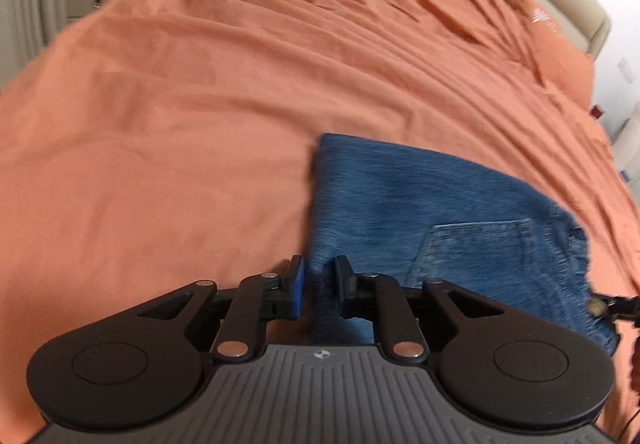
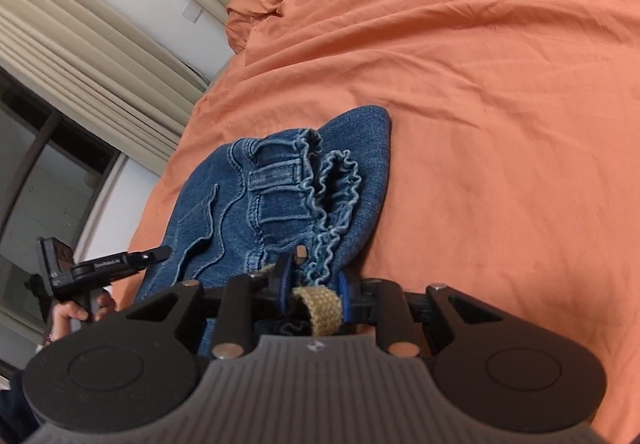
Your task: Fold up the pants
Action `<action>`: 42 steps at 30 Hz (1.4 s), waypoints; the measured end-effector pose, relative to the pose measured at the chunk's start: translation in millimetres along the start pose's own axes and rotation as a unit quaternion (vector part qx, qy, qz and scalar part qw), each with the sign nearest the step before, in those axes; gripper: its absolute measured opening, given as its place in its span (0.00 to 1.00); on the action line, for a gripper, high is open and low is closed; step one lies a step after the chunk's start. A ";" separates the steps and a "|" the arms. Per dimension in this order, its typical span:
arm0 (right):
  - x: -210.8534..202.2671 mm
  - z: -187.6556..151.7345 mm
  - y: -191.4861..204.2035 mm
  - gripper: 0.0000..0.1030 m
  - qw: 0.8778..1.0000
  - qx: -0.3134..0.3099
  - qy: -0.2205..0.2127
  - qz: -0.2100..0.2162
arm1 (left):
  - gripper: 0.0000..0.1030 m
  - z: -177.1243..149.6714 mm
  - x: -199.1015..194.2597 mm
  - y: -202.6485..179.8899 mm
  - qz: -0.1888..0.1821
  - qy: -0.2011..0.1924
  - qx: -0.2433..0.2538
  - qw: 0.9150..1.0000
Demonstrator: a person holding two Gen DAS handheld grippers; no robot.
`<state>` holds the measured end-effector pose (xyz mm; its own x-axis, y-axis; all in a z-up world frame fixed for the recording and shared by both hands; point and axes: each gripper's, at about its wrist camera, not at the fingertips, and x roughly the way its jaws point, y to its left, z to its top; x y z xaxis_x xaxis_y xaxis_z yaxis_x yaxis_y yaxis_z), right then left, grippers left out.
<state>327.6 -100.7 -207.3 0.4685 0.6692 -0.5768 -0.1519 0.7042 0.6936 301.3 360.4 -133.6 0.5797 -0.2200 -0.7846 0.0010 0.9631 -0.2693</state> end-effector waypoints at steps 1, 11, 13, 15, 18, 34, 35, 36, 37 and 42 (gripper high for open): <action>-0.5 1.9 6.3 0.22 1.000 -0.006 0.001 -0.007 | 0.16 0.3 -6.2 0.4 0.011 0.004 0.002 1.000; -51.1 -17.4 90.5 0.30 0.973 -0.190 -0.061 -0.113 | 0.10 -40.7 -80.3 -57.4 0.058 -0.037 0.089 0.994; -48.2 -32.6 110.6 0.30 0.963 -0.232 -0.061 -0.126 | 0.11 -53.4 -83.1 -72.0 0.046 -0.039 0.103 0.993; -43.1 -49.3 122.3 0.29 0.952 -0.266 -0.058 -0.140 | 0.11 -66.7 -82.0 -84.0 0.047 -0.041 0.117 0.991; -29.4 -66.8 118.5 0.28 0.946 -0.279 -0.041 -0.163 | 0.11 -81.6 -66.7 -86.8 0.063 -0.026 0.124 0.990; -34.4 -63.2 125.1 0.52 0.947 -0.266 -0.037 -0.176 | 0.14 -84.6 -95.2 -99.6 0.113 -0.028 0.132 0.984; -44.9 -63.2 131.8 0.54 0.947 -0.267 -0.046 -0.173 | 0.14 -83.6 -110.5 -105.3 0.118 -0.042 0.134 0.983; -56.2 -63.3 139.3 0.54 0.947 -0.268 -0.054 -0.169 | 0.15 -82.6 -125.6 -111.9 0.121 -0.055 0.137 0.982; -66.8 -64.0 146.8 0.58 0.947 -0.269 -0.063 -0.166 | 0.15 -81.7 -141.1 -118.6 0.122 -0.067 0.140 0.980; -133.1 -76.5 187.5 0.76 0.941 -0.276 -0.119 -0.156 | 0.26 -85.2 -213.9 -165.1 0.138 -0.115 0.177 0.968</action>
<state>170.3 -39.6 -33.5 0.7363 0.3843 -0.5569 -0.3730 0.9172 0.1398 107.7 235.2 31.1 0.7634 0.0537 -0.6437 0.0759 0.9822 0.1720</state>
